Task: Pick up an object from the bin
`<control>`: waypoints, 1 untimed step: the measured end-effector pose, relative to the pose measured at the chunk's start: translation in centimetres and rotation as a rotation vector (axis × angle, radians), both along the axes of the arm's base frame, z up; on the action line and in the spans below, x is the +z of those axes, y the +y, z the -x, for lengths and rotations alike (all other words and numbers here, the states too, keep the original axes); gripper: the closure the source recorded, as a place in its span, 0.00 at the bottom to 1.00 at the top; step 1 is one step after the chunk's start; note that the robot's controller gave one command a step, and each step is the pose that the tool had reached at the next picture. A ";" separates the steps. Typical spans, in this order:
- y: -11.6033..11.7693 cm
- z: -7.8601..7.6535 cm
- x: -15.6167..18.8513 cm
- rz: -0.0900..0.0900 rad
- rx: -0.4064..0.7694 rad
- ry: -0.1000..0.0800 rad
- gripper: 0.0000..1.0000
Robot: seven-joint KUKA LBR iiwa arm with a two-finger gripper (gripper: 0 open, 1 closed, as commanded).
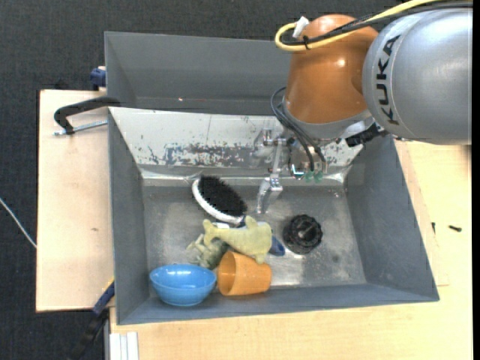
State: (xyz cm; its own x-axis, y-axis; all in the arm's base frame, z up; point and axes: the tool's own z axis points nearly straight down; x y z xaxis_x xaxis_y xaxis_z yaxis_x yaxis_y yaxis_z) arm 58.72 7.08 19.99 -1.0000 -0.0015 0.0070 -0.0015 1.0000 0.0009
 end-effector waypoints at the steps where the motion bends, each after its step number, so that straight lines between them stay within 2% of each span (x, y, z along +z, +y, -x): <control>1: 1.7 2.0 -12.4 -0.001 -0.050 -0.023 0.00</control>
Offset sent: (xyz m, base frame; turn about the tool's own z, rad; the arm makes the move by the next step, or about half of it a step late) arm -0.0260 0.0171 -0.1299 0.0492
